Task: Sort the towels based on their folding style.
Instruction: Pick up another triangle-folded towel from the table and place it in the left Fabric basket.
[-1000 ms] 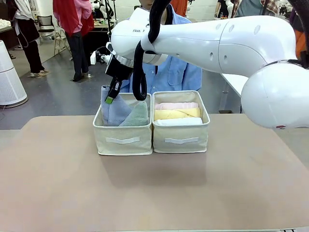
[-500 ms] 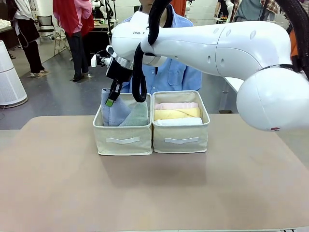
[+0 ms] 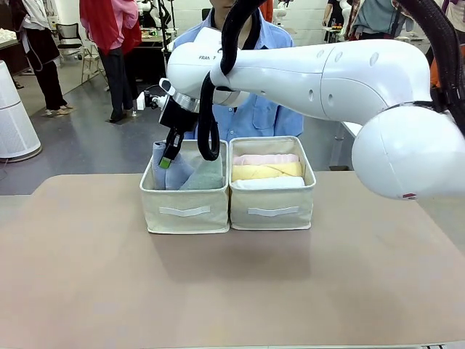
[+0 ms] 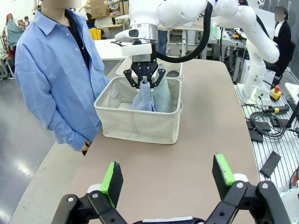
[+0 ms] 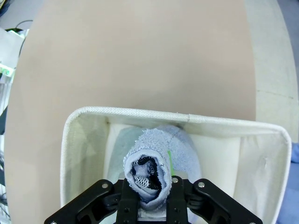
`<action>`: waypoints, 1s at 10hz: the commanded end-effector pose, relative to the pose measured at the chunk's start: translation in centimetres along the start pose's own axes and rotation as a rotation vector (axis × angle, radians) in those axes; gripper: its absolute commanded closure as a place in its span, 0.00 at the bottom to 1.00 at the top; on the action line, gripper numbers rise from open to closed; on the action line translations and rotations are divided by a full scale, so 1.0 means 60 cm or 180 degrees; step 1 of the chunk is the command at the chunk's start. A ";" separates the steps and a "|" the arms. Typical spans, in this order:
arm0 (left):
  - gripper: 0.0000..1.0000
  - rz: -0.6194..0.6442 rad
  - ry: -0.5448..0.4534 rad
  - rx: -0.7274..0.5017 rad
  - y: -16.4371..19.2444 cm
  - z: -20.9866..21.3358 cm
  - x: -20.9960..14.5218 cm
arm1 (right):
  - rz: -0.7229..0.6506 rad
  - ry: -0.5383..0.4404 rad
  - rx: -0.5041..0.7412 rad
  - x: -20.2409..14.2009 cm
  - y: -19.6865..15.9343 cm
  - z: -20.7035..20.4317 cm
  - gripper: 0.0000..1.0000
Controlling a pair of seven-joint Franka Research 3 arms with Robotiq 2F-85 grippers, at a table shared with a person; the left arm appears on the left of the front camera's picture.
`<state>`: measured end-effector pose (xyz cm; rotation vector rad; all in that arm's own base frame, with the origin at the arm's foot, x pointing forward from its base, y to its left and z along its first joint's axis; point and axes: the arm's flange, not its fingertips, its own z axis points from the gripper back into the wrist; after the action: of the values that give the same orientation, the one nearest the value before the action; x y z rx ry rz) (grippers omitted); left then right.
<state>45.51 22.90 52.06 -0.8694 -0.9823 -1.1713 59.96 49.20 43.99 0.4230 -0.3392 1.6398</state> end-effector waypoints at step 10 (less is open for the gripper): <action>0.00 -0.0008 -0.0017 -0.0016 -0.003 0.003 0.001 | 0.0042 -0.0088 0.0064 0.017 -0.017 0.014 0.00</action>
<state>45.51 22.90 52.06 -0.8694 -0.9823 -1.1713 60.02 49.25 44.38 0.4289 -0.3425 1.6414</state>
